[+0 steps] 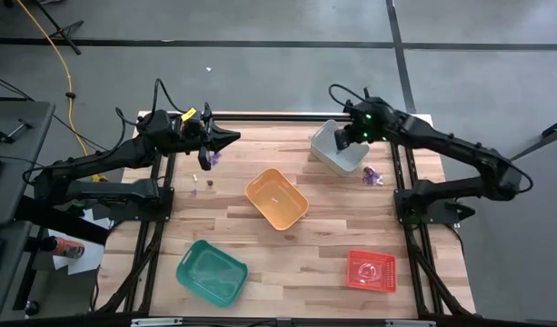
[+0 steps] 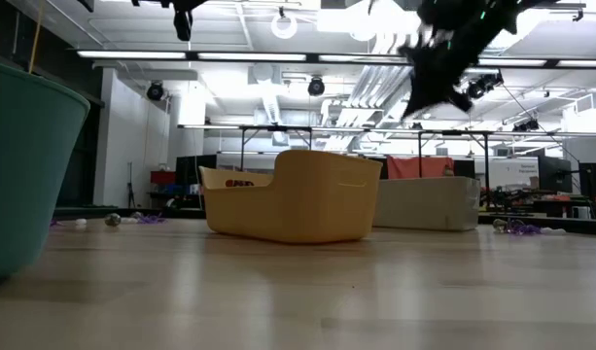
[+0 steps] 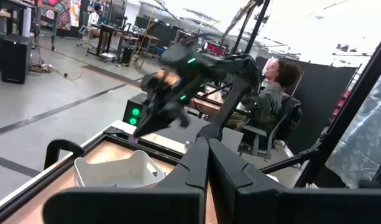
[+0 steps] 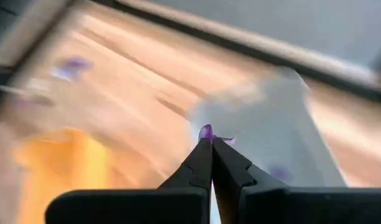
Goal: Sort Halloween decoration
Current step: Put the purple witch hat toy into the white bin
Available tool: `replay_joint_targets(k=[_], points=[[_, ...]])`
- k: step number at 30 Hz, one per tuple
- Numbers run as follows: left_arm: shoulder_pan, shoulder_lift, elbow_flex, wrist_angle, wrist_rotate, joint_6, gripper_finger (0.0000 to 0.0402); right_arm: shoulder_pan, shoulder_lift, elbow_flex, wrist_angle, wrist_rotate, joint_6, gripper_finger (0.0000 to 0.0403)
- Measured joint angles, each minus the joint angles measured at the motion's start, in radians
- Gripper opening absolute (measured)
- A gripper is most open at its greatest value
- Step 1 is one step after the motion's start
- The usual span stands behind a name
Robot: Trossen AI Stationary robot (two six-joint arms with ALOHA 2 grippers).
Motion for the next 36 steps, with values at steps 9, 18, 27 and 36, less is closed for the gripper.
replay_joint_targets(k=[9,18,27,36], points=[[0.000,0.000,0.000,-0.001,0.000,-0.017,0.0000,-0.053,0.256,0.000,-0.043,0.000,0.049,0.0000],[0.000,0.000,-0.001,-0.001,-0.001,-0.016,0.0000,-0.053,0.428,0.000,-0.020,0.068,0.147,0.0000],[0.000,0.000,-0.001,-0.001,-0.003,-0.016,0.0000,-0.053,0.484,0.000,0.045,0.077,0.153,0.0000],[0.000,0.000,-0.001,-0.001,-0.003,-0.016,0.0000,-0.053,0.477,0.000,0.042,0.087,0.150,0.0045]])
